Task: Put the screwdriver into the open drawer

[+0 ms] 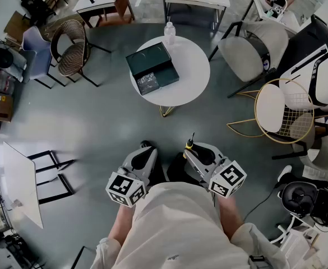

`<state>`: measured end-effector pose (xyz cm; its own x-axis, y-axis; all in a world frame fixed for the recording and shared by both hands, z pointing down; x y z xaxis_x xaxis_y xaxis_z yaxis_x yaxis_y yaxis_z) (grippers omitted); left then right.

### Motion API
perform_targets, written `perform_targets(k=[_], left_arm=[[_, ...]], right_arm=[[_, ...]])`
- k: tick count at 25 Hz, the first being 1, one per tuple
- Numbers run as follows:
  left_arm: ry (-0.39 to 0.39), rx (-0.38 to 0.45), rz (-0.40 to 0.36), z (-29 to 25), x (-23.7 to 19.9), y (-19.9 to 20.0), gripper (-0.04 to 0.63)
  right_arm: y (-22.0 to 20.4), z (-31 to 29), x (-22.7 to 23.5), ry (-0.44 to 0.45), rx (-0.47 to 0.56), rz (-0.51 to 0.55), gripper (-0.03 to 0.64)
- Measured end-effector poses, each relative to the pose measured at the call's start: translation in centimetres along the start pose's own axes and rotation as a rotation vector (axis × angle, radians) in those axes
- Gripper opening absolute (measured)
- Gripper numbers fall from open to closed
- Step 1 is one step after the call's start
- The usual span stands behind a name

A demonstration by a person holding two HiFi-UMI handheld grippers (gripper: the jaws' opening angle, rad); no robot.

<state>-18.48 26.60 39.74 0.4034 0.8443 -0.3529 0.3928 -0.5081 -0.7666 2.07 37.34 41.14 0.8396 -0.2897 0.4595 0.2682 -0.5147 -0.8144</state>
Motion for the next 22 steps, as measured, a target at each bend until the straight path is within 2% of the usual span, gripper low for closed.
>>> perform_targets(k=[10,16,22], left_arm=[[0.018,-0.002,0.001,0.2,0.5,-0.7,0.012],[0.038,-0.006,0.017,0.9,0.7,-1.7,0.012],[0.027,-0.022,0.022,1.0,0.3,-1.7,0.012]], right_arm=[[-1.1,0.5,0.1,0.007,-0.003,0.000,0.081],[-1.5,0.2,-0.5,0.032,-0.026,0.073,0.083],[-1.5,-0.3,-0.5,0.081,-0.010,-0.007,0.083]])
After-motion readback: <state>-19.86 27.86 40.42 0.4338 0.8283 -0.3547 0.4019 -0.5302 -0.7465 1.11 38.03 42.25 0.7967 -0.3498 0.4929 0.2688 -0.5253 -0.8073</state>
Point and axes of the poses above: the fingertips, and each gripper's own axes: z backward along the fingers, x to its right, y out of its top, the point moved 9 cm from there along z, backward along the fingers, and after that the axes turned 10 degrees about -x, right-handed, at the moved point
